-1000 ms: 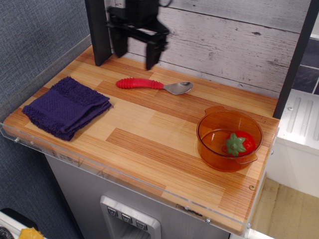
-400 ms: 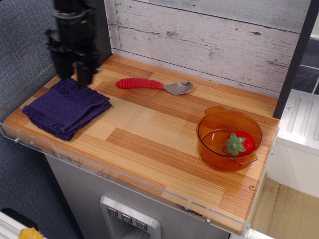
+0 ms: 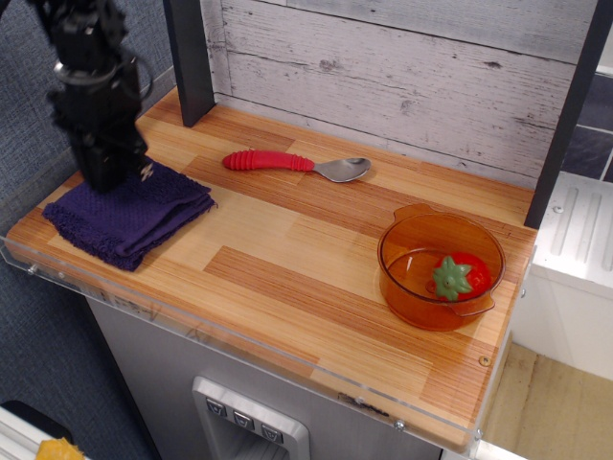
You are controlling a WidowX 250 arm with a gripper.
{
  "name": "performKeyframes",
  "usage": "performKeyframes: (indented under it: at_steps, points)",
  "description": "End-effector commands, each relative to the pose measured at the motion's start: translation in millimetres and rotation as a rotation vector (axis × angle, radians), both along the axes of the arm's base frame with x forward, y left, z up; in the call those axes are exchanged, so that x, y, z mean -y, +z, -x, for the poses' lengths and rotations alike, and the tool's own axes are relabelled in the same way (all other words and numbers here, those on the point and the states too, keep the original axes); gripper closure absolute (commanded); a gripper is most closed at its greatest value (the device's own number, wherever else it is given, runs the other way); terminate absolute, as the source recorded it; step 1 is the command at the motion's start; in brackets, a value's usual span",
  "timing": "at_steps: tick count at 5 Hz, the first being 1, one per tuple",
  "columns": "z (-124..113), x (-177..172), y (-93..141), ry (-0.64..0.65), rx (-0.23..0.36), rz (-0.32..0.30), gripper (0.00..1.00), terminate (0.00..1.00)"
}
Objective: Move the cloth to the middle of the table's close edge.
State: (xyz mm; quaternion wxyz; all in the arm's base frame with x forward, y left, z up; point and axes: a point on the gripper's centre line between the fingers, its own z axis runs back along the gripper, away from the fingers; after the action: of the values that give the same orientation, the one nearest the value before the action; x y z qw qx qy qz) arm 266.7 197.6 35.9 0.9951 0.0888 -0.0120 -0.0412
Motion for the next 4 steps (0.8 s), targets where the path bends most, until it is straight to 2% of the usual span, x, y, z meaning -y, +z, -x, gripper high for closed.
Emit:
performKeyframes:
  at_steps: [1, 2, 3, 4]
  points:
    - [8, -6, -8, -0.027, 0.021, 0.017, 1.0, 0.0]
    - [10, 12, -12, -0.052, 0.031, 0.016, 1.0, 0.0]
    - [13, 22, -13, 0.037, 0.043, 0.118, 1.0, 0.0]
    - [13, 40, -13, 0.036, 0.041, 0.196, 1.0, 0.0]
